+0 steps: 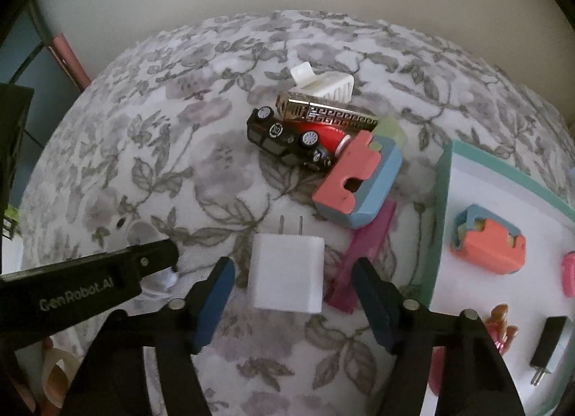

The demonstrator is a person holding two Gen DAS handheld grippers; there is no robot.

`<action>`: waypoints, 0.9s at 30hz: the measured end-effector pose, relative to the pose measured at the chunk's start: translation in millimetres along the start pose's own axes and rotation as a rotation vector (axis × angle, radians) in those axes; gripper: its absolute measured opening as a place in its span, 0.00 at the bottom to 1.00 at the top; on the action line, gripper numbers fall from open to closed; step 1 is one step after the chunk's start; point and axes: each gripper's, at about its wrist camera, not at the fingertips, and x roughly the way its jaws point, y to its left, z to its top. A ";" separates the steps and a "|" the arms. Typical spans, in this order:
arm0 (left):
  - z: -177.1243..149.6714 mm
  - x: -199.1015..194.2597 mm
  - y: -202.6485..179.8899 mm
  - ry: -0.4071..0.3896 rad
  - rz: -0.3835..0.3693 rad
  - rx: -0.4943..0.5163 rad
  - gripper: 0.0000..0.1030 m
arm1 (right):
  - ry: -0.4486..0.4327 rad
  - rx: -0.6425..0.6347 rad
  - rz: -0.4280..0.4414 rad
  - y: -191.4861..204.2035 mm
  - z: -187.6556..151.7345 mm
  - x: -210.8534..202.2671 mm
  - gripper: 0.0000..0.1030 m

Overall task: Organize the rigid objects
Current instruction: 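Grasp the white cylindrical cap with the left tool while the right tool grasps the white charger cube, then carry the white cap and white charger into the tray and open both tools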

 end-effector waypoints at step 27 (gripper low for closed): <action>11.6 -33.3 -18.3 -0.088 -0.025 0.053 0.34 | 0.007 -0.025 -0.020 7.2 -2.0 -2.0 0.45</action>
